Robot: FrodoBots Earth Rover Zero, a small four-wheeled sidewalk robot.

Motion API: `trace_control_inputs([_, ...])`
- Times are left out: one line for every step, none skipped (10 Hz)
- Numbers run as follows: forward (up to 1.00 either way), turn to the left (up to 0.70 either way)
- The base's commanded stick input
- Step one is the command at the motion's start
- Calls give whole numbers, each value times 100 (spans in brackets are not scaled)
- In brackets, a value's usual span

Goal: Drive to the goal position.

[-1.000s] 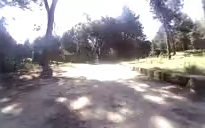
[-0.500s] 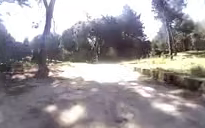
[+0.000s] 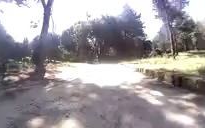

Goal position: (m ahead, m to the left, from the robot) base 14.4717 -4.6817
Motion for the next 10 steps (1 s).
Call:
trace_control_inputs([70, -7])
trace_control_inputs([70, -28])
trace_control_inputs([70, -35])
trace_control_inputs([70, -28])
trace_control_inputs([70, -3])
trace_control_inputs([70, 0])
trace_control_inputs([70, 0])
trace_control_inputs([70, 0])
trace_control_inputs([70, 0])
trace_control_inputs([70, 0])
